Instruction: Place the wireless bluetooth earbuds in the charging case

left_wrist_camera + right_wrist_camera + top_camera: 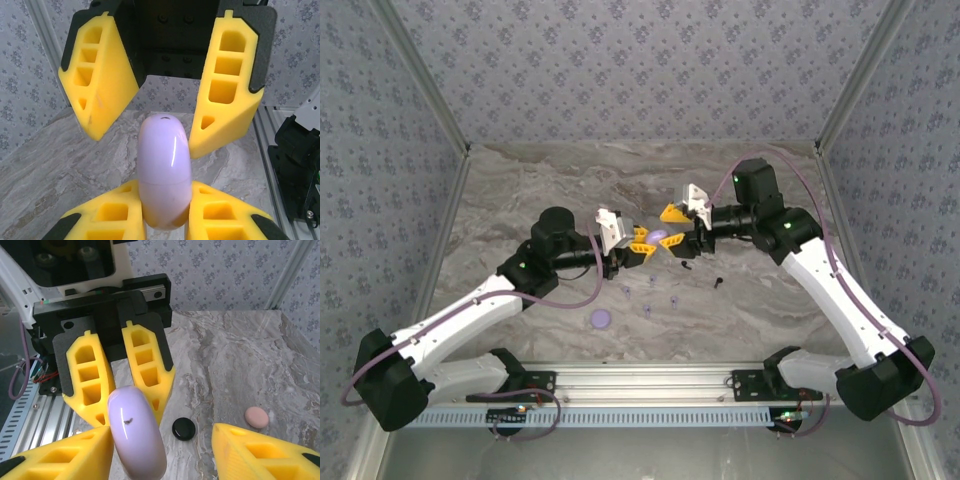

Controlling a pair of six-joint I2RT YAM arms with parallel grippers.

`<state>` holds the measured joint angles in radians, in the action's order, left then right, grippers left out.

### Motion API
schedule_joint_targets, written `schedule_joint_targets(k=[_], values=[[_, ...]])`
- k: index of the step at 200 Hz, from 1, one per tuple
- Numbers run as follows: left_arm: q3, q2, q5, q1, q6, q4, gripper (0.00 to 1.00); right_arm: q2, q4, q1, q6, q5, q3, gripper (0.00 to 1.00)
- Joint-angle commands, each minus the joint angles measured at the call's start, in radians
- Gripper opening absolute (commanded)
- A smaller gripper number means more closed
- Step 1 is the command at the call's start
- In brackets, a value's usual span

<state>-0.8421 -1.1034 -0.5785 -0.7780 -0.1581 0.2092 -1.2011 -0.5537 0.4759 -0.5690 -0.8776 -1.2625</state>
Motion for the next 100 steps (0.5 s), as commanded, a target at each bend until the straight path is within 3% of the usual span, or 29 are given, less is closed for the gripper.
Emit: schedule_joint_targets(k=[1,100], values=[[-0.007,-0.004,-0.009,-0.001,-0.01,0.019,0.06,-0.007,0.025,-0.002,0.033,0.021,-0.052,0.59],[-0.005,-0.002,-0.012,-0.001,-0.003,0.033,0.05,-0.065,0.01,-0.009,0.041,0.068,-0.108,0.66]])
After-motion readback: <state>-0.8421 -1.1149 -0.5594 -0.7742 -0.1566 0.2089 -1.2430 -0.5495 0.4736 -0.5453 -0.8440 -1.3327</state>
